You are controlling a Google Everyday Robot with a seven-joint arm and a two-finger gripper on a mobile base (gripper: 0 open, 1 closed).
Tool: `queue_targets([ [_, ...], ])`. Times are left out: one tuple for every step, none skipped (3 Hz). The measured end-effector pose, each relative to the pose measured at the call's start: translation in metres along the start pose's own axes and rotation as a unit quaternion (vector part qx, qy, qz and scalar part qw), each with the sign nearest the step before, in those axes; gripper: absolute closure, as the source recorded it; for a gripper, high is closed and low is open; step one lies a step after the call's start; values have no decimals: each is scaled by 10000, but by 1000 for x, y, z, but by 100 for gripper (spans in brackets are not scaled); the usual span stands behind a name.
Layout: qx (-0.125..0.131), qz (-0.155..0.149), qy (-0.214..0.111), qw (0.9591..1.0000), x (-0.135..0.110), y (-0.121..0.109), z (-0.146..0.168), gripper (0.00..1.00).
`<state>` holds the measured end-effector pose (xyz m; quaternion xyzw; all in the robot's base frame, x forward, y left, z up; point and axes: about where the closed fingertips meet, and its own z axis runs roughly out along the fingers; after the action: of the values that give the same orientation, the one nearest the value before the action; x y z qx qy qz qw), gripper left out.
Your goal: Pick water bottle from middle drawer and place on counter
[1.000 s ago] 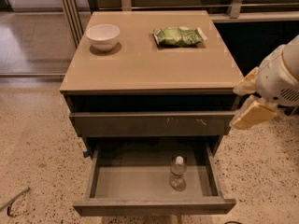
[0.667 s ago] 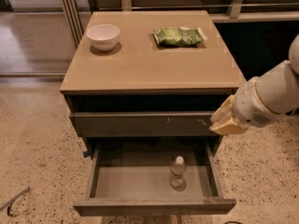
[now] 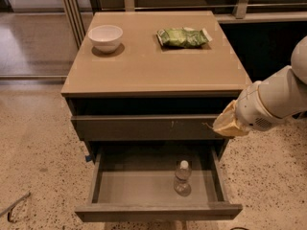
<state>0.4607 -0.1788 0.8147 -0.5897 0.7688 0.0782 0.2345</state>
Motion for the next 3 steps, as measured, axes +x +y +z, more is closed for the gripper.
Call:
queue_targets([
  [2,-82,102,9999,10,4,14,100],
  [-126,-9,152,9998,39,17,61,100],
  [-279,76,47,9996,69,33,124,100],
])
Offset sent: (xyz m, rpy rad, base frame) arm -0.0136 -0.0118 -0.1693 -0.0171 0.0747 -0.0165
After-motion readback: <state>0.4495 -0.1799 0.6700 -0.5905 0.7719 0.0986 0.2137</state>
